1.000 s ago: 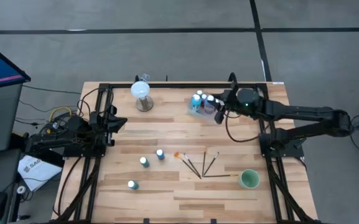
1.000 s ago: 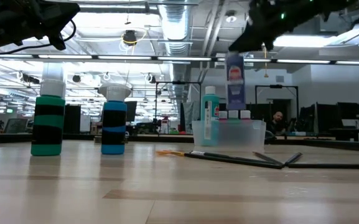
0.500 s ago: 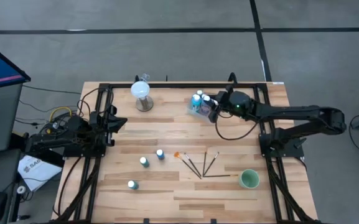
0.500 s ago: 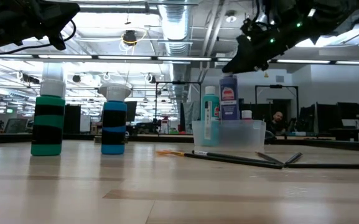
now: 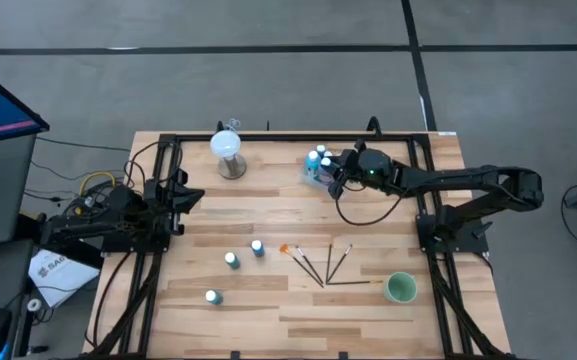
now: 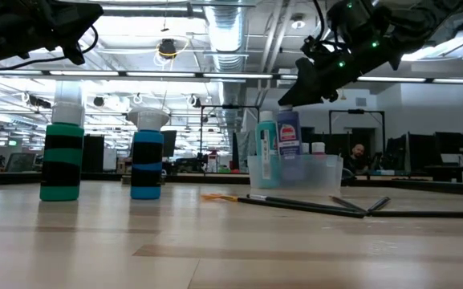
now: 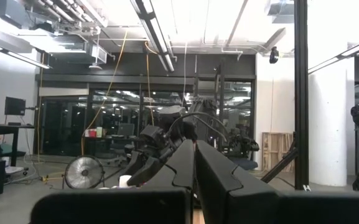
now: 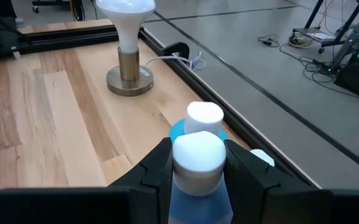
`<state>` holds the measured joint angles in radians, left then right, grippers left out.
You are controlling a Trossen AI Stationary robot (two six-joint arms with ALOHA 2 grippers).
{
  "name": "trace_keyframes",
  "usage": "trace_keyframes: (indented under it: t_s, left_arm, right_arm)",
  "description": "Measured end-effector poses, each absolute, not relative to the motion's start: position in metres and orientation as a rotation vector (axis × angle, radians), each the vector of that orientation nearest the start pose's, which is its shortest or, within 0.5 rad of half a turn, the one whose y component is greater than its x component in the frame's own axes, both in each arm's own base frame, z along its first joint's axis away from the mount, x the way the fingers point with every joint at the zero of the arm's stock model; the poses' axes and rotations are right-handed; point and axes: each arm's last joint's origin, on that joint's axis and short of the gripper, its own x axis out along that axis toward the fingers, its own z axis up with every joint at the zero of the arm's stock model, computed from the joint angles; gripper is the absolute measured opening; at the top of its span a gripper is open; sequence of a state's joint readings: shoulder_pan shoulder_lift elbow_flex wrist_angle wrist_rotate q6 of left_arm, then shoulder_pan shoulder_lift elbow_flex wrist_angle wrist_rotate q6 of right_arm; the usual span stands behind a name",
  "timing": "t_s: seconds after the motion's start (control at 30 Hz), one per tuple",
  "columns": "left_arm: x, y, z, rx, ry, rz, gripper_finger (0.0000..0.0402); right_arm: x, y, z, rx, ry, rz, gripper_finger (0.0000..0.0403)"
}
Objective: Pick & Place Paint Supplies
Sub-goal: Put the large blue paint bottle into the transparent bin
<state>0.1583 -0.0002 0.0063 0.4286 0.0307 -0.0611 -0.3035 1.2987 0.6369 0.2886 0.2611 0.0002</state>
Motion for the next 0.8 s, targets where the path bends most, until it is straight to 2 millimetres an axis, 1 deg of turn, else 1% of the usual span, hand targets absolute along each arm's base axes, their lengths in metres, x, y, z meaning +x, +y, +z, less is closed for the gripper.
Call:
trace_keyframes:
  t_s: [0.2,0.37,0.47,0.7,0.8]
  left_arm:
    - [0.0873,0.0130,0.2058,-0.019,-0.437,0.112,0.0002]
    - [0.0873,0.0131,0.2058,-0.019,-0.437,0.112,0.0002]
    - [0.0873,0.0130,0.2058,-0.019,-0.437,0.113,0.0002]
    - [0.0873,0.0131,0.2058,-0.019,-0.437,0.113,0.0002]
    - [0.0873,0.0130,0.2058,-0.019,-0.437,0.112,0.0002]
  right_arm:
    - [0.2526,-0.0907,0.2196,0.015,0.378,-0.571,0.0106]
    - [0.2513,-0.0943,0.2195,0.040,0.372,-0.590,0.0140]
    - [0.2509,-0.0958,0.2213,0.053,0.357,-0.598,0.0150]
    - [0.2502,-0.0954,0.2189,0.060,0.381,-0.598,0.0132]
    - [0.2490,-0.0950,0.2218,0.058,0.369,-0.598,0.0127]
